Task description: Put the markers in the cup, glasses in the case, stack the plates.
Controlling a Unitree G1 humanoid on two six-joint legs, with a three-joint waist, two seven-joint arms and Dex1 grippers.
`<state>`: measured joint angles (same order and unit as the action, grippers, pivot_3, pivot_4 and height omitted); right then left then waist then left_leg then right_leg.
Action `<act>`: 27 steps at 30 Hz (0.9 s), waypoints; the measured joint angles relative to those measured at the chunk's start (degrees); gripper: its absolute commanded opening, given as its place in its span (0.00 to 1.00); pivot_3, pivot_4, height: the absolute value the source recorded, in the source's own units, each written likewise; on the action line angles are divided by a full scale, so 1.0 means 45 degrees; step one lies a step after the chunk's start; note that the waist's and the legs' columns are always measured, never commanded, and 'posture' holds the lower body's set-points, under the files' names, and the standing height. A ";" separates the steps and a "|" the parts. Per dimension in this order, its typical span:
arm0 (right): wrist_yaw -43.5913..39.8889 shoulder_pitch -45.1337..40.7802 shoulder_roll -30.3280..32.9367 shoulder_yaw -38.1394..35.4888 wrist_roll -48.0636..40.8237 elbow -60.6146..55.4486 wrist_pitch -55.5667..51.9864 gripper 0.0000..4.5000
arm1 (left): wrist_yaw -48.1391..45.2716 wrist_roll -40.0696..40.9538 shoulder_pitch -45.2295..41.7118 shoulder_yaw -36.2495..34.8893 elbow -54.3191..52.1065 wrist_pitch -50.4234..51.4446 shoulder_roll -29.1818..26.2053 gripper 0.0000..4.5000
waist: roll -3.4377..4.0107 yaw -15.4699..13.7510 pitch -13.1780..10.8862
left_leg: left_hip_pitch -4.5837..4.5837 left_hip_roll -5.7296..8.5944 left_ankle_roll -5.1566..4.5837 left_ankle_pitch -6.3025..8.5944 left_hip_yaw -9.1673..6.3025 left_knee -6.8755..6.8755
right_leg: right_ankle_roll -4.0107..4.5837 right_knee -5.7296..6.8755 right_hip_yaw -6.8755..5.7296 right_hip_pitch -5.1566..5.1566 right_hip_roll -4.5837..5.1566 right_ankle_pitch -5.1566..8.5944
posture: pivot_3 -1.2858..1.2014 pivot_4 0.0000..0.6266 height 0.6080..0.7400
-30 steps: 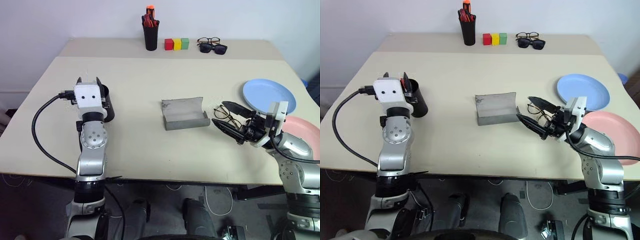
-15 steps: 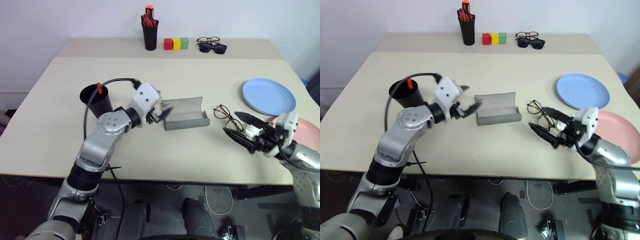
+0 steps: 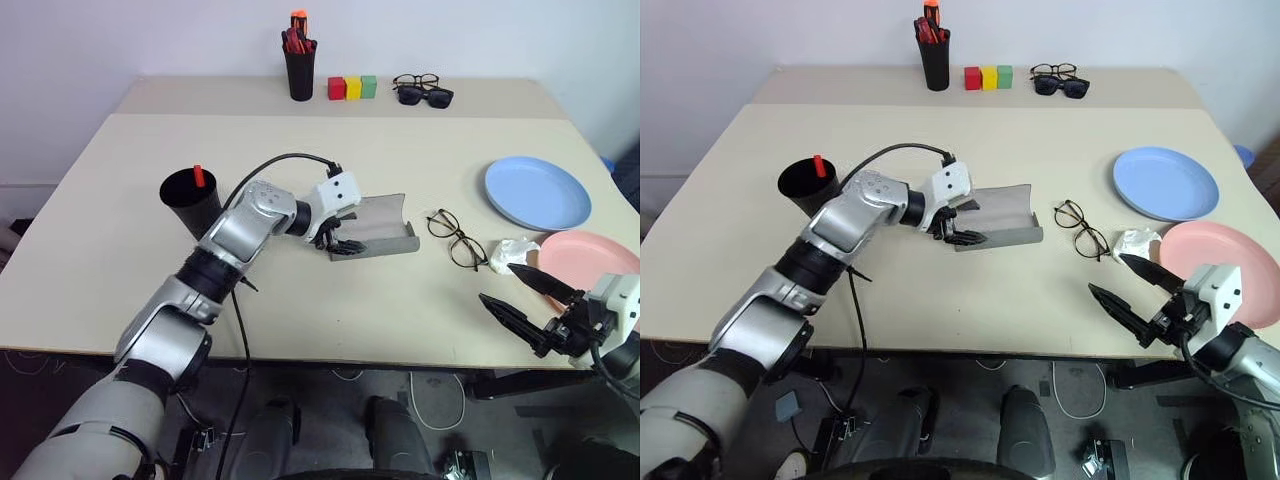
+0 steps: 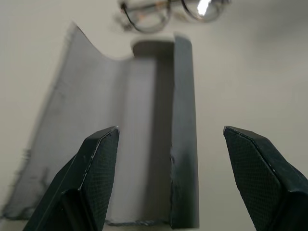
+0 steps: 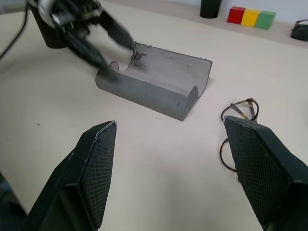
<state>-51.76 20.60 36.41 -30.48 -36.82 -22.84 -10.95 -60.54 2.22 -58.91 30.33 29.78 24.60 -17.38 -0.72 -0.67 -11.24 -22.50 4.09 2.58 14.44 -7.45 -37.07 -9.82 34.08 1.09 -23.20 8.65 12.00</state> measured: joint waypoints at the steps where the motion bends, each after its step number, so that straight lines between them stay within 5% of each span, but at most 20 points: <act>1: 0.0081 0.0067 -0.0033 -0.0031 -0.0009 -0.0126 0.0000 0.81 | -0.0164 -0.0235 -0.0126 0.0132 0.0562 -0.0184 0.0176 0.78 | -0.0006 0.0001 -0.0003 | -0.0004 0.0000 -0.0001 0.0000 0.0000 0.0000 | -0.0001 0.0000 0.0001 -0.0006 0.0000 0.0000 | 0.52 0.24 0.99; 5: 0.0337 0.0475 -0.0343 -0.0209 -0.0103 -0.0518 0.0025 0.81 | -0.0600 -0.0913 -0.0766 0.0367 0.2518 -0.0952 0.0828 0.78 | -0.0017 -0.0015 -0.0010 | -0.0008 -0.0002 -0.0007 0.0005 -0.0003 0.0001 | -0.0011 0.0001 -0.0004 -0.0007 0.0000 0.0006 | 0.52 0.24 0.99; 11: 0.0507 0.0870 -0.0442 -0.0384 -0.0110 -0.0688 0.0049 0.81 | -0.0674 -0.1341 -0.1702 -0.0073 0.5021 -0.2102 0.1787 0.16 | -0.0021 -0.0015 -0.0012 | -0.0002 0.0000 -0.0010 0.0007 -0.0002 -0.0005 | -0.0016 0.0000 -0.0006 0.0003 0.0003 0.0007 | 0.52 0.24 0.99; 19: 0.0558 0.0980 -0.0464 -0.0429 -0.0111 -0.0758 0.0198 0.81 | -0.1597 -0.1655 -0.1915 -0.0443 0.5485 -0.2542 0.1868 0.16 | -0.0022 0.0030 -0.0012 | -0.0002 -0.0002 -0.0012 0.0008 -0.0001 -0.0001 | -0.0019 0.0002 -0.0005 0.0000 0.0001 0.0007 | 0.52 0.24 0.99; 27: 0.0569 0.0914 -0.0458 -0.0409 -0.0082 -0.0731 0.0302 0.81 | -0.4235 -0.1590 0.0409 -0.0376 0.0838 -0.1613 0.0139 0.16 | -0.0011 0.0033 -0.0008 | -0.0002 -0.0002 -0.0022 0.0014 -0.0004 0.0010 | -0.0005 0.0009 0.0001 -0.0007 0.0001 0.0001 | 0.52 0.24 0.99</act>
<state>-49.20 24.71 34.35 -32.32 -37.19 -26.13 -9.59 -79.60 -4.94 -57.06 28.64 33.55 17.35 -16.76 -0.78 -0.52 -11.28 -22.51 4.08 2.48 14.50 -7.47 -37.03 -9.84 34.13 1.09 -23.23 8.66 12.01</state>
